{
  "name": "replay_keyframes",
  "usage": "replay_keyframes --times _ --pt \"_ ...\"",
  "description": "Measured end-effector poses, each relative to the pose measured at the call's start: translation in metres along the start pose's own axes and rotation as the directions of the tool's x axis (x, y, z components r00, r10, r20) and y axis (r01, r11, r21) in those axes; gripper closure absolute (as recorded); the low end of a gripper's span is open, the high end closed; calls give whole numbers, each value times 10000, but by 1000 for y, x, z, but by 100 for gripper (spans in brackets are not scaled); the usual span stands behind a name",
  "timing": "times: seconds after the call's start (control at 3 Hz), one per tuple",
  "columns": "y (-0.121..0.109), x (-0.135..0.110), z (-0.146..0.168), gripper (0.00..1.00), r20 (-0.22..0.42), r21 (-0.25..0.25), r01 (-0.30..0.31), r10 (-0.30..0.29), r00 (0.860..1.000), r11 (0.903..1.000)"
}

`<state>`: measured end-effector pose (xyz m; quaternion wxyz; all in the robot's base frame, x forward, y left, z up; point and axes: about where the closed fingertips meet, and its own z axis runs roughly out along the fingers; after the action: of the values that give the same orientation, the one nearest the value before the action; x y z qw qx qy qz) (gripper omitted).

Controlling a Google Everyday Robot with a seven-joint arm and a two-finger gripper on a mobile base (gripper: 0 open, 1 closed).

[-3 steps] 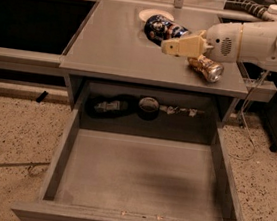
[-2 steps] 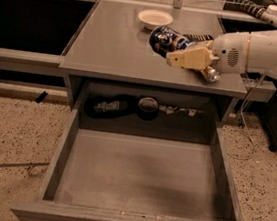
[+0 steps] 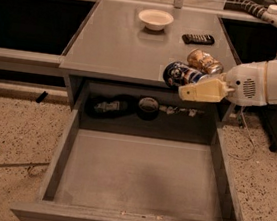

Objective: Place pepsi can into top drawer

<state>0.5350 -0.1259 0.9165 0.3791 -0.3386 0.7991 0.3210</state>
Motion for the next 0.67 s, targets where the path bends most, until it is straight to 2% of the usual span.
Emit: replay_keyframes --times 0.33,0.67 --pt "0 0 0 100 1 -4 4 -4 10000 10000" --pt "0 3 12 100 4 -494 130 -130 9999 9987"
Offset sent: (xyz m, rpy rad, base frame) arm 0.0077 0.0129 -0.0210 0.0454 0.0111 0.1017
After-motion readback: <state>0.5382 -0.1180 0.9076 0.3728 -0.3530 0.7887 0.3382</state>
